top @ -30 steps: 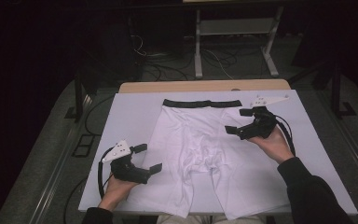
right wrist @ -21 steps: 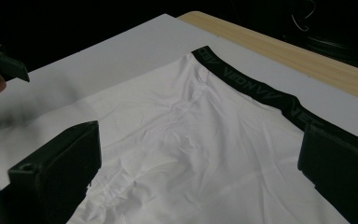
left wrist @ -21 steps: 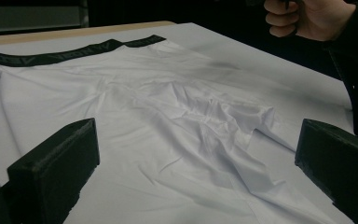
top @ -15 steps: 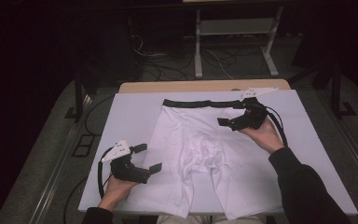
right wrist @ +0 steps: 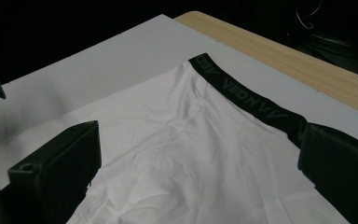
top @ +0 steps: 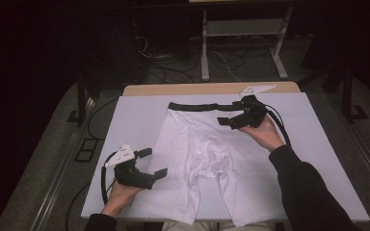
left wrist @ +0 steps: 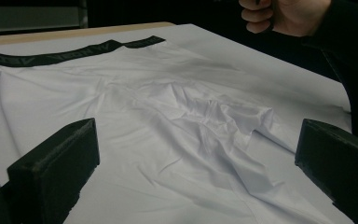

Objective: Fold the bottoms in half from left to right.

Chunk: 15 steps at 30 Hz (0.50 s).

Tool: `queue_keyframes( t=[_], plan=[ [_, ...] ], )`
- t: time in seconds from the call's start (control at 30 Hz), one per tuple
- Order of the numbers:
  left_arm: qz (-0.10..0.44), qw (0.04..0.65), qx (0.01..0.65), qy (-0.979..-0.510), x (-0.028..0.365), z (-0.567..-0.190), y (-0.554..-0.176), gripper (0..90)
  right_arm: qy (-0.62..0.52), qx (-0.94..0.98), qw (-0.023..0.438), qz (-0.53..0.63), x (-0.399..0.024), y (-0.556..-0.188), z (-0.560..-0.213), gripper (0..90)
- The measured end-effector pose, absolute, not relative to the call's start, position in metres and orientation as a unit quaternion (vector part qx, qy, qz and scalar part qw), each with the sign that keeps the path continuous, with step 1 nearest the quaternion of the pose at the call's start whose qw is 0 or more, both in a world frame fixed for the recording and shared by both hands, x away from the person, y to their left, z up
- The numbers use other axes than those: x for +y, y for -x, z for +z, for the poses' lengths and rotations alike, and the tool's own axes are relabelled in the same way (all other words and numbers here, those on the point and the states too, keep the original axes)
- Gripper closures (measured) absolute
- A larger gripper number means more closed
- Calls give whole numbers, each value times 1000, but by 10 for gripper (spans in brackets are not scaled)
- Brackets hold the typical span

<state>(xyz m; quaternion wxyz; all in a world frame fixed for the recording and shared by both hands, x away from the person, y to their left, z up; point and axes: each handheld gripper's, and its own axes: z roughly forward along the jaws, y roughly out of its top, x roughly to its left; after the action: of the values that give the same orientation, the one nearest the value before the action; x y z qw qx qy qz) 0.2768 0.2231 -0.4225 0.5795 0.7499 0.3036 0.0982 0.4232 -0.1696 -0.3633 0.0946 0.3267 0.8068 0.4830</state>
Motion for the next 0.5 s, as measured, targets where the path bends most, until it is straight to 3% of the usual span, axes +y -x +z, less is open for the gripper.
queue_keyframes(
  t=[0.5],
  plan=[
    [95, 585, 304, -746, 224, -422, -278, 0, -316, 816, 90, 475, -140, -446, -359, 0]
  ],
)
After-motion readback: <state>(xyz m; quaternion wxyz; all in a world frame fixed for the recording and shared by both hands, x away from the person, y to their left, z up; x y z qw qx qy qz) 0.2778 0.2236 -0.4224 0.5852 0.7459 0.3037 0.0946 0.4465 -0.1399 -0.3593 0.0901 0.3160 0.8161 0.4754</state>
